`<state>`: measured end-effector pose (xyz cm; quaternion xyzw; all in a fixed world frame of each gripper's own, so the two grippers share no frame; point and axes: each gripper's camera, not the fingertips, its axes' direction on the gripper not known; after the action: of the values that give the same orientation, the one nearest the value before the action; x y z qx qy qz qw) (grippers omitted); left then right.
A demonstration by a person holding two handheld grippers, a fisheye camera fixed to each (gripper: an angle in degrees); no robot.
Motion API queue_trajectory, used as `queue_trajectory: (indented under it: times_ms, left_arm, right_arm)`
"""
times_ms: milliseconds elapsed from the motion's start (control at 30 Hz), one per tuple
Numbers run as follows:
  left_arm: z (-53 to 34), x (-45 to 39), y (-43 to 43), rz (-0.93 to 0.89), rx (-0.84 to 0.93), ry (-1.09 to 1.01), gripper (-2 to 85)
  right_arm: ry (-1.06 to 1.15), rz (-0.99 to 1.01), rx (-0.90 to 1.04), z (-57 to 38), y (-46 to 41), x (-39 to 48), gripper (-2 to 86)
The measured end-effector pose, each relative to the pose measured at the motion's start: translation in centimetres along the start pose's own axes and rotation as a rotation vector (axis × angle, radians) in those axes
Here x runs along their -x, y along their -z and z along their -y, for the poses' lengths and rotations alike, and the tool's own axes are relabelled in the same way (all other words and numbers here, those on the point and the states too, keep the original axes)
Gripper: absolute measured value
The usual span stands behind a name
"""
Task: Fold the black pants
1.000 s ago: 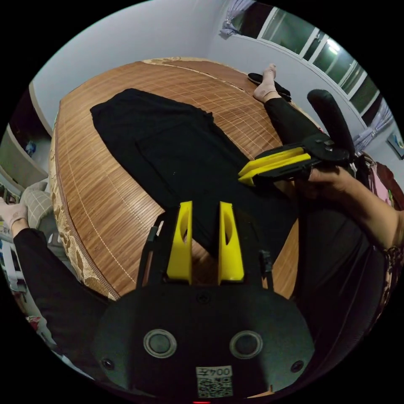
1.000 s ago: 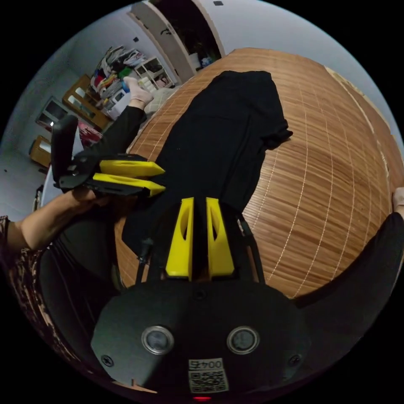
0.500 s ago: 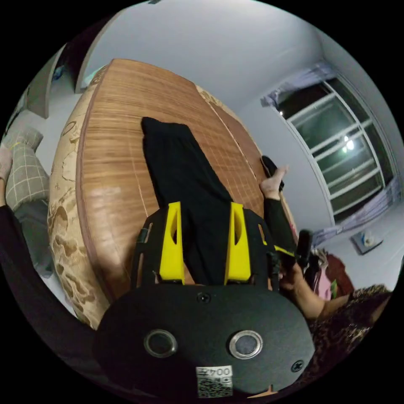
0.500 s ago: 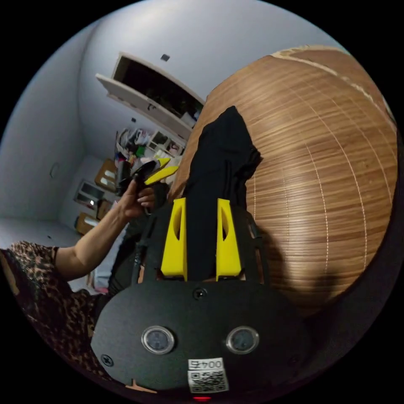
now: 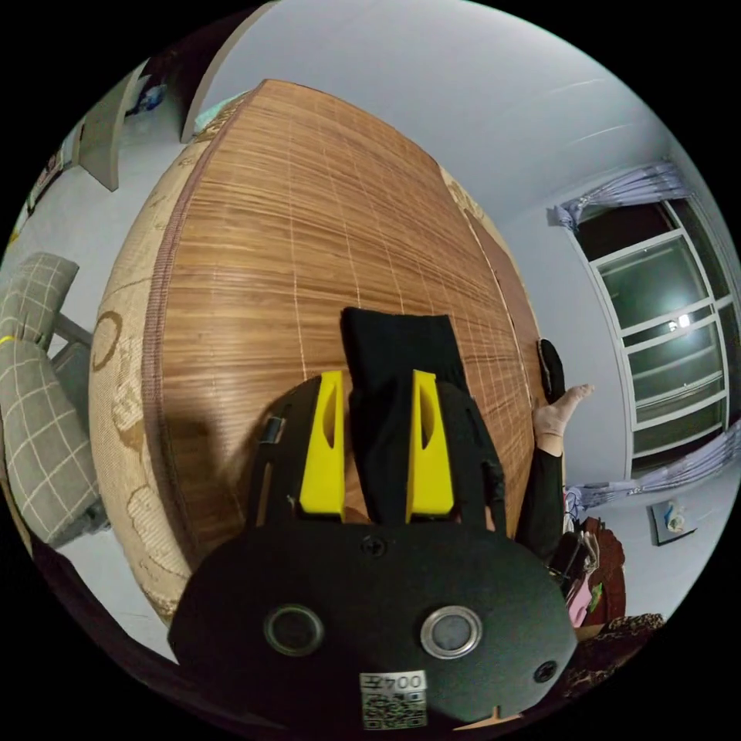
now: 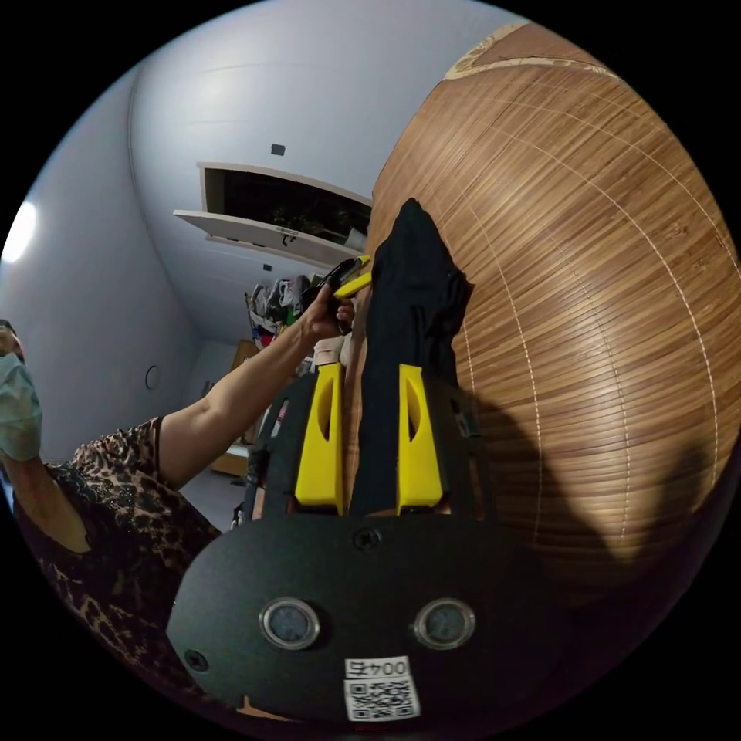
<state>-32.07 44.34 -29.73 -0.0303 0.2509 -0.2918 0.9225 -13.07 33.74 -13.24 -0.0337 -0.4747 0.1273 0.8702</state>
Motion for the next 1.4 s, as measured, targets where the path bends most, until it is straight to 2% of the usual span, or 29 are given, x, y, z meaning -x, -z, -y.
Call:
queue_trajectory:
  times_ms: [133,267,533,733,867,967,1033,1100,1267,1400]
  left_arm:
    - [1.8,-0.1,-0.8,-0.031,0.017,-0.049,11.1]
    - [2.3,-0.9,-1.2,0.002,0.021,-0.099,5.8]
    - [-0.3,-6.5,2.5,-0.178,-0.064,-0.196,2.6]
    - [-8.0,-15.2,7.1,-0.323,-0.021,-0.466,2.1]
    - [-17.1,-19.8,9.6,-0.396,0.088,-0.658,1.9]
    - [-24.8,-20.9,9.1,-0.316,0.192,-0.756,1.7]
    - [-29.0,-20.4,7.7,-0.25,0.229,-0.751,1.7]
    - [-33.3,-19.4,5.4,-0.175,0.286,-0.708,1.7]
    - [-37.1,-20.3,5.6,-0.097,0.224,-0.713,1.8]
    - [-39.5,-21.4,6.2,-0.077,0.213,-0.747,1.9]
  right_arm:
    - [0.014,0.005,0.007,0.4,0.6,-0.2,11.1]
    - [0.02,0.0,-0.007,0.9,1.4,-0.4,10.9]
    - [0.03,-0.012,-0.078,1.2,3.0,-0.4,11.5]
    - [0.044,0.046,-0.135,1.1,4.0,0.1,11.5]
    - [0.037,0.135,-0.169,0.5,4.9,0.5,11.2]
    - [0.055,0.142,-0.105,0.0,4.5,1.6,11.3]
    - [0.068,0.103,-0.063,-0.5,3.9,2.7,11.3]
    - [0.079,-0.024,-0.023,-1.0,3.2,4.5,11.2]
    - [0.073,-0.246,0.054,-1.0,1.6,7.3,11.3]
    - [0.066,-0.295,0.12,-0.2,-1.5,8.1,12.3]
